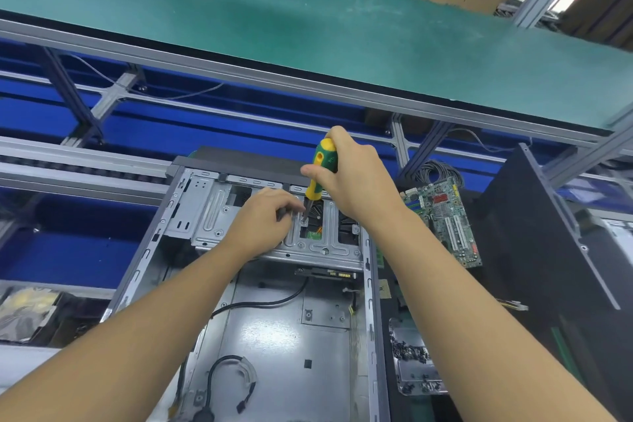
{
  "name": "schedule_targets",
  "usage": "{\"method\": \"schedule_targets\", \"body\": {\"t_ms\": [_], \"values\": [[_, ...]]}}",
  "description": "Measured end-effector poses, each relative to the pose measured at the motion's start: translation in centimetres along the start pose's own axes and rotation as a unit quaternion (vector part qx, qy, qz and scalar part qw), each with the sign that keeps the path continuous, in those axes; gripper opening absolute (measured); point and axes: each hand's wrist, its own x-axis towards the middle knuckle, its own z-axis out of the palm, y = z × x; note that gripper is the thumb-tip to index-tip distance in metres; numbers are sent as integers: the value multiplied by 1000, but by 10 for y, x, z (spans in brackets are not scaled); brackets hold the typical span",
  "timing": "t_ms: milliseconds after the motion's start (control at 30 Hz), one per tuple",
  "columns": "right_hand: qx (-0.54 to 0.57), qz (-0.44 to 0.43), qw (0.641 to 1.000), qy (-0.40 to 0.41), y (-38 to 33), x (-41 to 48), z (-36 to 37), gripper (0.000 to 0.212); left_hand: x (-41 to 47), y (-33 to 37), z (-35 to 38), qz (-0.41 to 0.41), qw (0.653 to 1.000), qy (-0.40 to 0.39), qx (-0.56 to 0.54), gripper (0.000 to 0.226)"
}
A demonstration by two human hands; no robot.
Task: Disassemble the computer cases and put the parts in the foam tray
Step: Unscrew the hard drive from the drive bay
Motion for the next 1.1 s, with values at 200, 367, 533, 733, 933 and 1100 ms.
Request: {"method": "schedule_targets", "body": {"t_ms": [200,367,533,733,933,1100], "values": [[45,-12,991,-126,3,6,-26,23,-1,14,-14,-10,990,-57,-132,51],[74,5,982,-176,2,7,-34,26,15,48,-28,8,960,-70,-270,40],[65,48,995,-66,-14,1,-11,38,20,49,-25,-2,982,1,-187,32],[139,46,987,65,-17,-3,-7,29,21,59,-13,-7,979,26,-202,34],[92,17,994,-57,-15,-2,-21,28,23,50,-23,-13,984,-1,-178,24],[121,12,989,-82,-16,-2,-18,25,22,49,-24,-32,980,-12,-196,29]]}}
